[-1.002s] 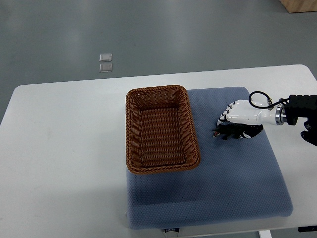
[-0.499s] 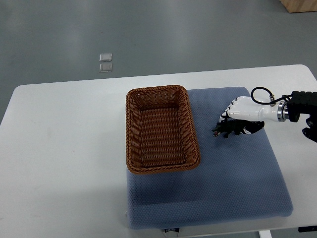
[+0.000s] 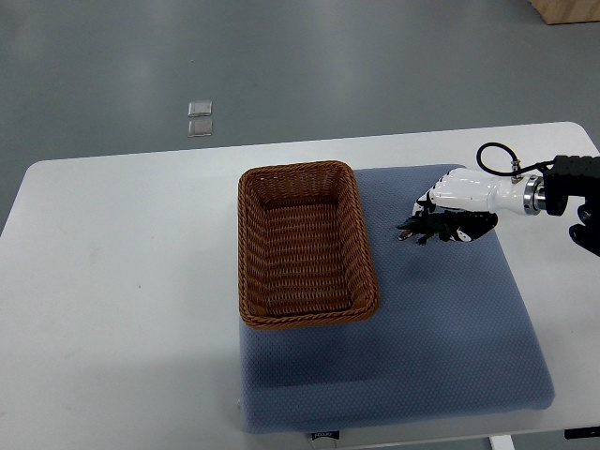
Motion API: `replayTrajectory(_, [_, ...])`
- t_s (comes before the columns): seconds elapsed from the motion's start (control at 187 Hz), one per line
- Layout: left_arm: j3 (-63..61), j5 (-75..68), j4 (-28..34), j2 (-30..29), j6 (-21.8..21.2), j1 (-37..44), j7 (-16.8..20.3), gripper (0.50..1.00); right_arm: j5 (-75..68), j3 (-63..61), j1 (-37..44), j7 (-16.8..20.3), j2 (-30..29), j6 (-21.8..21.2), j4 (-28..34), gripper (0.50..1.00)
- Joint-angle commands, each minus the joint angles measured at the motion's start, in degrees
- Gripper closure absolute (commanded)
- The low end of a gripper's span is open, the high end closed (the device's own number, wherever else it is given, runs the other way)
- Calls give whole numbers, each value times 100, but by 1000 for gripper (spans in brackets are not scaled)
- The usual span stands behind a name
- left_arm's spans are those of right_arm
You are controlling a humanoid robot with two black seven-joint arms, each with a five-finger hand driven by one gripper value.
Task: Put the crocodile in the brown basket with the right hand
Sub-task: 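Carry the held crocodile toy over the brown woven basket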
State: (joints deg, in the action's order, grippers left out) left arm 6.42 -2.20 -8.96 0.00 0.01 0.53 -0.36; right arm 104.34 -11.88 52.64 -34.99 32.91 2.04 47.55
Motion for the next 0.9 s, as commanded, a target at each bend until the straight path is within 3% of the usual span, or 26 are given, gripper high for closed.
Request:
replayTrajectory(0.0, [0,0,0,0,-1,0,1,500,-19,-25,0,-1,-12,-2,8,861])
replayTrajectory(0.423, [0,0,0,0,-1,0,1,500,-203,-86,396,-1,-179,-73,0,861])
replayTrajectory(0.895, [0,0,0,0,-1,0,1,500,-212,-86,1064,-1,-1339,-275,-53,859])
